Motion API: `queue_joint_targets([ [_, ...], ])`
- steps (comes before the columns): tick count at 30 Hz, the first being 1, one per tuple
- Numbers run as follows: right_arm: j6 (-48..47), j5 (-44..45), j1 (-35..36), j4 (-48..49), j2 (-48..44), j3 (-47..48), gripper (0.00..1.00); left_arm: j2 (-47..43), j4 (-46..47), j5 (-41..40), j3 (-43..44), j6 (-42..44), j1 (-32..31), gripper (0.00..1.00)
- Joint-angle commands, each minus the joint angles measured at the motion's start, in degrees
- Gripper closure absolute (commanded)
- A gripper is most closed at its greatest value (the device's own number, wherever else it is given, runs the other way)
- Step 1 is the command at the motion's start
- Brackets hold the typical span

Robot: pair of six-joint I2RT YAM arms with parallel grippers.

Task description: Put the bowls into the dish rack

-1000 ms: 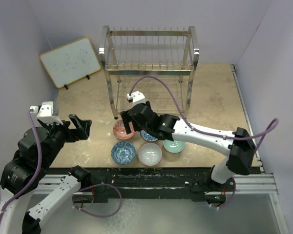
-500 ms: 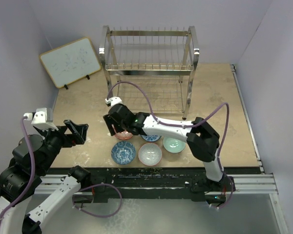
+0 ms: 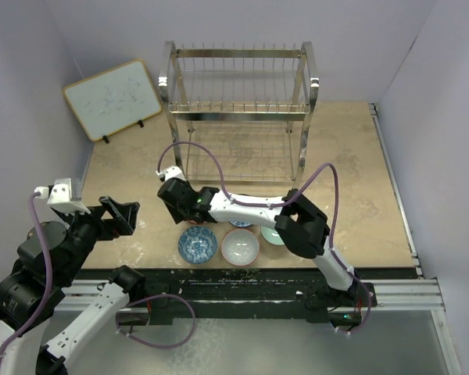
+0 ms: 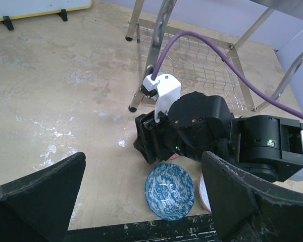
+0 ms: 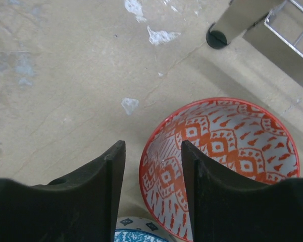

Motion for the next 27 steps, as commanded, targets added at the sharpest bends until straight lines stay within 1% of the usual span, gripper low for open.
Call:
queue_joint_targets([
  [1,1.80,5.27,0.46,-4.22,0.26,3.28,0.52,-0.39,0.46,-0.54,-0.09,-0.80,0.25,0.01],
  [5,2.45,6.11,0.69,-4.67,1.11,3.37,0.52,-0.78,0.13,-0.78,-0.34,-0.93,0.25,0.01],
  [10,2.78,7.57,0.78,-5.62,2.78,4.13,0.57,-1.27,-0.27,-1.22,-0.64,-1.06,0.25,0.01],
  [12,2.83,7.74,0.81,-5.52,3.26,4.37,0.60,-1.49,-0.36,-1.34,-0.81,-1.12,0.23,0.01],
  [17,2.84,8.34,0.90,-6.40,4.88,5.55,0.61,-1.65,-0.75,-1.43,-0.65,-1.11,0.25,0.01],
  [18,2.90,8.62,0.86,-6.71,5.00,5.66,0.62,-1.74,-1.00,-1.57,-0.54,-1.19,0.25,0.01],
  [19,3.05,8.98,0.88,-6.90,5.03,5.72,0.66,-1.86,-1.13,-1.72,-0.46,-1.20,0.25,0.01],
  [23,3.54,10.49,1.10,-7.52,4.03,5.85,0.95,-2.04,-1.32,-2.04,-0.14,-1.31,0.25,0.01],
  [24,3.59,10.79,1.17,-7.74,3.64,5.92,0.99,-1.99,-1.31,-2.04,-0.03,-1.32,0.25,0.01],
  [27,3.97,11.93,1.51,-8.58,1.68,5.73,1.00,-1.73,-1.42,-2.12,0.37,-1.25,0.25,0.01],
])
